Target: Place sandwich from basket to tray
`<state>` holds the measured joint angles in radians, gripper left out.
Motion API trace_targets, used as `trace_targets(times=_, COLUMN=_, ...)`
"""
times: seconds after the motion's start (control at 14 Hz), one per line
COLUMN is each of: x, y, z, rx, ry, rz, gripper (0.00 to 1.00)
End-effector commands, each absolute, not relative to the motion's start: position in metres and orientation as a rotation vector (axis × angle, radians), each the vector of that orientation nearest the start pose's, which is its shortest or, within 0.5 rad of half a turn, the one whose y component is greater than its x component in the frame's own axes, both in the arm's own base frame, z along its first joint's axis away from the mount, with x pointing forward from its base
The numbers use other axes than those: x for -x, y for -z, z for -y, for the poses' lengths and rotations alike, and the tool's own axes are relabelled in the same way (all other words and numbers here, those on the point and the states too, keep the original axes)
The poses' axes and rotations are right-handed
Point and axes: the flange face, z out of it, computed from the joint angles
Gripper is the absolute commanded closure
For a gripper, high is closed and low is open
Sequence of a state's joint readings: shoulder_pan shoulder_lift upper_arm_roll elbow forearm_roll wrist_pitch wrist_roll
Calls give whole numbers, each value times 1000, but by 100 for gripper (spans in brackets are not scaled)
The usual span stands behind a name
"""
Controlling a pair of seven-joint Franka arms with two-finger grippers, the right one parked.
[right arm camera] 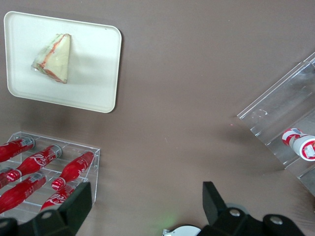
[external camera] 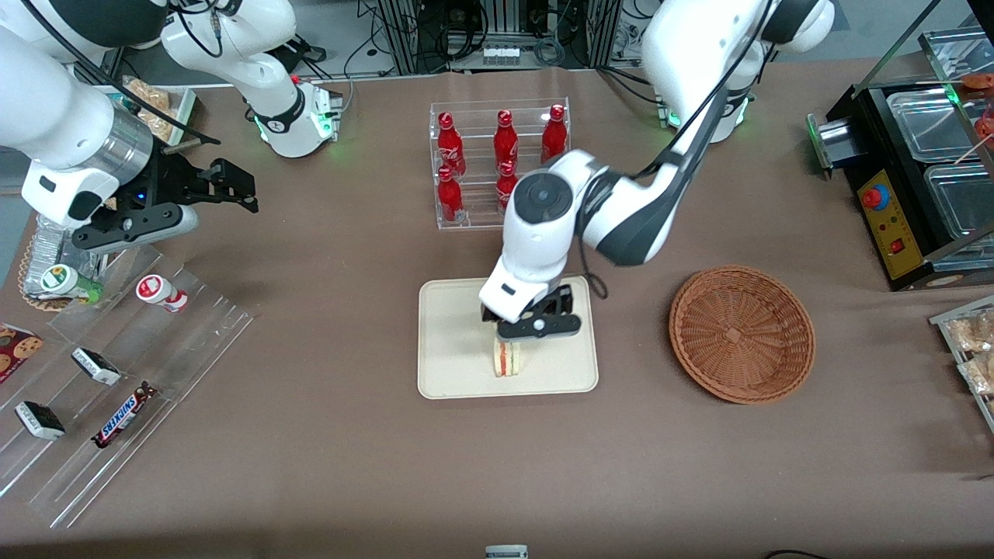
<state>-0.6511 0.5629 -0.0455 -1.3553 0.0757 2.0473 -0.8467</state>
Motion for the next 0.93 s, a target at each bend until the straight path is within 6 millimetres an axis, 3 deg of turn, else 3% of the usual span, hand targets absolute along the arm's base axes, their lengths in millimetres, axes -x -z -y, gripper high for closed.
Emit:
trace_targets(times=0.0, x=-573, y=-446, z=408, rx=3141, ry=162, rz=279, gripper=0)
trace_targets(times=0.14, x=-581, y=-460, z=359, rx=3111, ry=114, rz=336, gripper=0)
trace_targets(times=0.36, x=-591, y=-465, z=280, rx=3096, ry=75, rz=270, gripper=0)
trace_targets(times=0.86, x=-586, y=-482, z=126, rx=3057, ry=-27, rz=266, gripper=0)
